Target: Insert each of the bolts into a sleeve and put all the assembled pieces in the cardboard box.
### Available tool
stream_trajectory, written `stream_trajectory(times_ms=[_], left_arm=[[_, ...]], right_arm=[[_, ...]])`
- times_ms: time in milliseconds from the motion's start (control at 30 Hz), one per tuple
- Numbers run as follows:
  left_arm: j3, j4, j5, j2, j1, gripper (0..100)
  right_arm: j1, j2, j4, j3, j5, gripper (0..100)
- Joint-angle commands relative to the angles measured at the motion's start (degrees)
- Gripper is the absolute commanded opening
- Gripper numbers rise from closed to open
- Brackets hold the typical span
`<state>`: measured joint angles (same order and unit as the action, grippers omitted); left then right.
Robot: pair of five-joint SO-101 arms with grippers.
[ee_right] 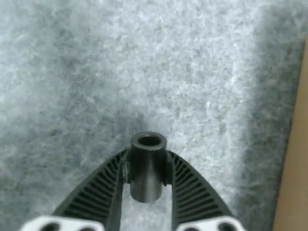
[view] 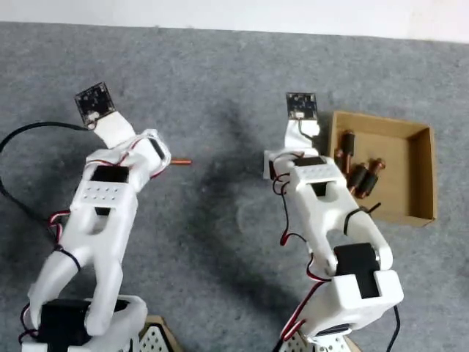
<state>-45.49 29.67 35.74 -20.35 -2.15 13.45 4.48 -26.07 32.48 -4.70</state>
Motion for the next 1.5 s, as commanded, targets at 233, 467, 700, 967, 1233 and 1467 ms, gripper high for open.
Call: stream_trajectory(times_ms=[233,467,700,967,1233,1467], left_arm=[[4.3,-0.9,21.8,9.8,0.9,18],[16.5,14.7,24.8,19.6,0.8,18],[19.6,12.7,27.4,26.7,-1.9,18],[19.7,6.2,27.6,29.7,-4.2,18],[19.6,5.1,30.0,29.8,-6.2,18],[19.6,5.5,29.9,29.8,-4.4,18]], right_arm=[[-0.4,-2.6,1.5,-0.7,4.0,0.5],[-0.4,-2.6,1.5,-0.6,4.2,0.5],[-0.4,-2.6,1.5,-0.5,4.2,0.5],[-0.4,-2.6,1.5,-0.3,4.2,0.5],[-0.4,-2.6,1.5,-0.3,4.3,0.5],[-0.4,-2.5,1.5,-0.3,4.3,0.5]])
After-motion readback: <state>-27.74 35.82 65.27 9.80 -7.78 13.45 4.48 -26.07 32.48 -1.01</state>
